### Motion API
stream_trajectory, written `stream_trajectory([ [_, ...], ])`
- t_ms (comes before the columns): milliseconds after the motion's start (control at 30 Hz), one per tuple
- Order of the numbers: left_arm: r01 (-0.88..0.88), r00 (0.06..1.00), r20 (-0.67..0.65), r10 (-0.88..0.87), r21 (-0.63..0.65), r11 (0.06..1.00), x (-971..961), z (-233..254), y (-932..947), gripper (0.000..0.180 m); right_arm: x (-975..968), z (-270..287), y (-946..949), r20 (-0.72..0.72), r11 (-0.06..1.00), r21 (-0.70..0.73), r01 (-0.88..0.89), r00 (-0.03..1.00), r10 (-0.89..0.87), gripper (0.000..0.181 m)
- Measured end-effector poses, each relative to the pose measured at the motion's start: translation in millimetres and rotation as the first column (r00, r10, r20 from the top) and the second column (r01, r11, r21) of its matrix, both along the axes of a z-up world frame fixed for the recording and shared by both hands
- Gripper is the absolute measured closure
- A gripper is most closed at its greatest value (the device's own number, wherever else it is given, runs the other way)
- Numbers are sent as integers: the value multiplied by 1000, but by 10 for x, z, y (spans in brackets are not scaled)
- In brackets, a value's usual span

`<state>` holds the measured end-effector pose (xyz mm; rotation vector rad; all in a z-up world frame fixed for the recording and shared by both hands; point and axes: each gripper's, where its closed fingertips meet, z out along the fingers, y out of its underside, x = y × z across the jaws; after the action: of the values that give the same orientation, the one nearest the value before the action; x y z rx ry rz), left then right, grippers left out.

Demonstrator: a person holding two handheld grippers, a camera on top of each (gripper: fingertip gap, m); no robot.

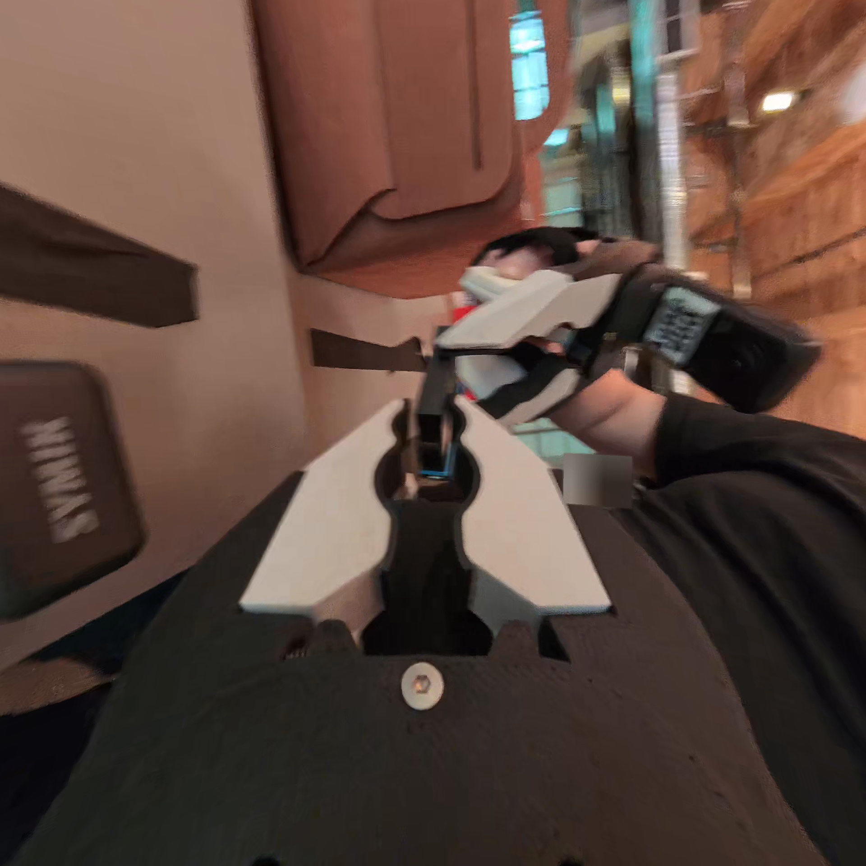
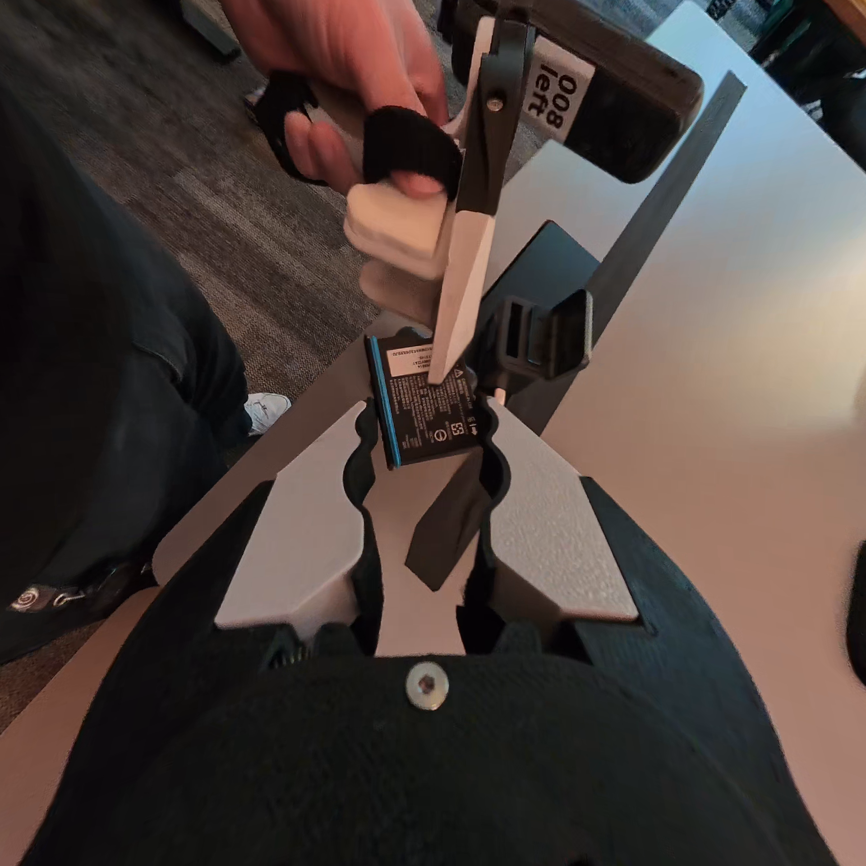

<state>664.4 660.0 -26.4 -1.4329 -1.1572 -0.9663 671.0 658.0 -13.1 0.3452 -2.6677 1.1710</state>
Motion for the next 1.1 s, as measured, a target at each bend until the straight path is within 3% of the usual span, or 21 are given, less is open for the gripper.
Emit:
stream_trajectory([
  [100, 1, 998, 60, -6, 73, 997, -67, 113, 23, 170, -112, -12, 0, -2, 996, -16, 86, 996, -86, 138],
  [200, -90, 978, 202, 58, 153, 984, -195, 188, -83, 171, -160, 215, -39, -201, 983, -113, 142, 966, -162, 117],
  [333, -118, 945, 320, 65, 147, 982, -154, 181, -201, 171, -36, 380, -221, -549, 997, -76, 32, 833, -69, 154],
  [400, -94, 937, 347, 46, 123, 988, -90, 151, -243, 170, -62, 311, -307, -603, 1000, -6, 24, 798, -23, 158],
  [633, -215, 886, 449, 118, 171, 962, -183, 135, -533, 171, 78, 318, -612, -496, 998, 31, -54, 866, 62, 148],
  [733, -218, 880, 463, 107, 194, 956, -184, 171, -589, 171, -43, 228, -661, -551, 996, 89, -10, 833, 58, 146],
  [800, -247, 868, 484, 113, 223, 943, -219, 205, -636, 172, -73, 165, -677, -583, 991, 136, -1, 808, 80, 165],
  [933, -272, 875, 468, 122, 269, 924, -277, 289, -760, 172, -110, 277, -807, -601, 997, 67, 30, 799, 16, 167],
  [1000, -263, 907, 401, 128, 300, 917, -308, 391, -812, 167, -145, 370, -857, -526, 999, 9, 48, 850, -36, 168],
  [1100, -264, 952, 233, 197, 302, 916, -378, 519, -1034, 158, -164, 564, -905, -190, 983, -144, 117, 971, -144, 168],
])
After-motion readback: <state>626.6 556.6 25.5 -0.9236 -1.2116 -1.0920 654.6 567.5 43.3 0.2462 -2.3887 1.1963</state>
